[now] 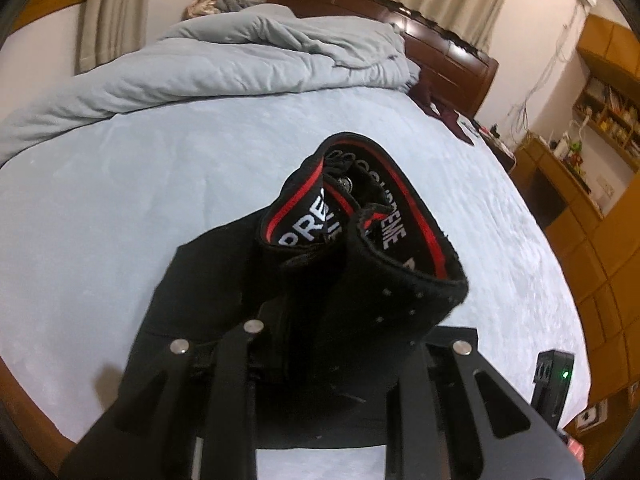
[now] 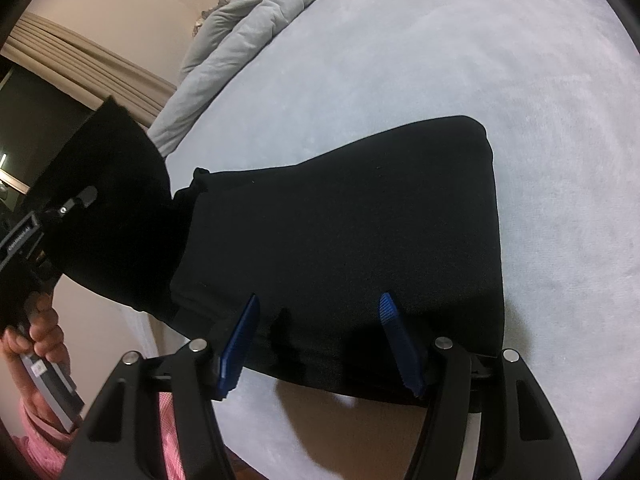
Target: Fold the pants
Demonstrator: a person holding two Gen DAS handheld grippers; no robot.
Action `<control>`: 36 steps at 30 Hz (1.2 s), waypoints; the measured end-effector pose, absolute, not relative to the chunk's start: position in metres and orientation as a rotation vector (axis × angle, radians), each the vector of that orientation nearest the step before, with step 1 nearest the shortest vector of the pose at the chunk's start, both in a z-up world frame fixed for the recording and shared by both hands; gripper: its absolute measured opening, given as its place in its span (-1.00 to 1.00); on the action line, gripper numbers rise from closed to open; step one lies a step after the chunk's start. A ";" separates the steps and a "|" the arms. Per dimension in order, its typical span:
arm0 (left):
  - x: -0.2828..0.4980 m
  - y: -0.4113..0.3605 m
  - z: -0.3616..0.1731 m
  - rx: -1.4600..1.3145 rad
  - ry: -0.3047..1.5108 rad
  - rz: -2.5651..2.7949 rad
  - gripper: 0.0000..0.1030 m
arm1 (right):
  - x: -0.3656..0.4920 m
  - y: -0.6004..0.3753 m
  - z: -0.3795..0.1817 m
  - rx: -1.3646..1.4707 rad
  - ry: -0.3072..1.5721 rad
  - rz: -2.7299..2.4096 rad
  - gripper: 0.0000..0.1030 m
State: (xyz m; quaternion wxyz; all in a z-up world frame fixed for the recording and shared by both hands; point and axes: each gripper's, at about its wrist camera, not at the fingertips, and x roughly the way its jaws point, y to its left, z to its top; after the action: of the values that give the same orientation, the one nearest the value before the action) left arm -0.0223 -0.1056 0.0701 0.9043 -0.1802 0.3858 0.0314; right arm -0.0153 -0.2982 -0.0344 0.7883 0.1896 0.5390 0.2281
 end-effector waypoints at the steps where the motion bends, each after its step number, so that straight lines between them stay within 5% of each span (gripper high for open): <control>1: -0.020 -0.112 0.065 -0.358 0.808 0.059 -0.63 | -0.015 -0.298 -0.034 0.409 1.161 0.491 0.23; 14: -0.003 -0.150 0.008 -0.235 0.937 0.033 -0.57 | -0.015 -0.295 -0.032 0.380 1.162 0.482 0.25; 26: -0.012 -0.148 0.016 -0.201 0.950 0.047 -0.36 | -0.014 -0.289 -0.033 0.362 1.158 0.478 0.33; 27: -0.011 -0.149 0.017 -0.185 0.949 0.056 -0.22 | -0.014 -0.288 -0.033 0.357 1.158 0.476 0.34; 28: -0.012 -0.152 0.018 -0.185 0.934 0.036 0.65 | -0.014 -0.288 -0.033 0.353 1.157 0.476 0.34; 29: -0.013 -0.154 0.021 -0.201 0.920 0.023 0.96 | -0.014 -0.287 -0.033 0.348 1.157 0.475 0.35; 36: -0.013 -0.166 0.032 -0.221 0.895 -0.064 0.93 | -0.012 -0.291 -0.034 0.361 1.162 0.485 0.35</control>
State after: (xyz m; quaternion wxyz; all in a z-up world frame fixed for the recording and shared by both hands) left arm -0.0126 -0.1657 0.0323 0.8951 -0.1068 0.4318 -0.0307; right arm -0.0117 -0.2908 -0.0337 0.7932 0.1679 0.5402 0.2253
